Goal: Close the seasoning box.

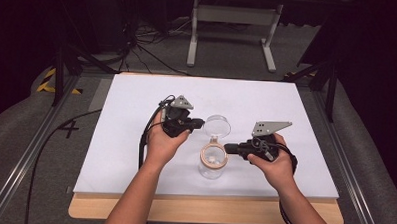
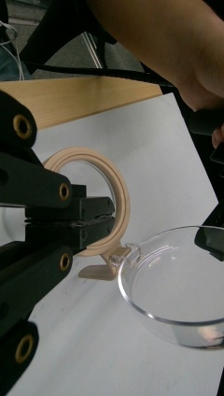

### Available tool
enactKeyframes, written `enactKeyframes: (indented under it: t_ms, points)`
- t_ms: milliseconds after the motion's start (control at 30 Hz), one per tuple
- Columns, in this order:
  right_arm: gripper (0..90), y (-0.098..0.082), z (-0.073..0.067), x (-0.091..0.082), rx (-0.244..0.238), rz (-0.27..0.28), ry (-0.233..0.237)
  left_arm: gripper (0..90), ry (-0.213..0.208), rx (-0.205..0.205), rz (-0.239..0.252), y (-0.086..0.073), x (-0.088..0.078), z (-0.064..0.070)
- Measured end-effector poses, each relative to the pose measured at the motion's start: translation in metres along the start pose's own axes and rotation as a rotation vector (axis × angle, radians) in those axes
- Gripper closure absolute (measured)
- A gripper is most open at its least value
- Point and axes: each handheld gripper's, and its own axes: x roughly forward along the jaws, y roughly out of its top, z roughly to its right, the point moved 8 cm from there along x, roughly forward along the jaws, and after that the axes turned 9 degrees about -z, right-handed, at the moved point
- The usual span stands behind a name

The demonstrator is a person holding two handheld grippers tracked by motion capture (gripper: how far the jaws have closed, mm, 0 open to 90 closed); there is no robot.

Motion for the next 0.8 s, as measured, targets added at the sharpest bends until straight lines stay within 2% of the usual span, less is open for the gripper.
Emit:
enactKeyframes:
  t_ms: [200,333,433,533,800]
  points:
    - [90.0,0.001,-0.001,0.000,0.003,0.011,0.005,86.8,-0.017,0.023,-0.015,0.000,0.000,0.008]
    - [90.0,0.002,-0.001,0.001,0.003,0.010,0.009,86.3,-0.005,0.051,-0.038,-0.001,-0.002,0.011]
    - [90.0,0.002,-0.002,0.001,0.002,0.008,0.012,85.7,-0.001,0.053,-0.046,-0.002,-0.003,0.012]
    - [90.0,0.001,-0.003,0.002,-0.002,0.002,0.015,85.6,0.020,0.058,-0.059,-0.004,-0.005,0.011]
    - [90.0,-0.002,-0.008,0.001,-0.015,-0.027,0.029,83.5,0.004,0.057,-0.071,-0.007,-0.013,0.009]
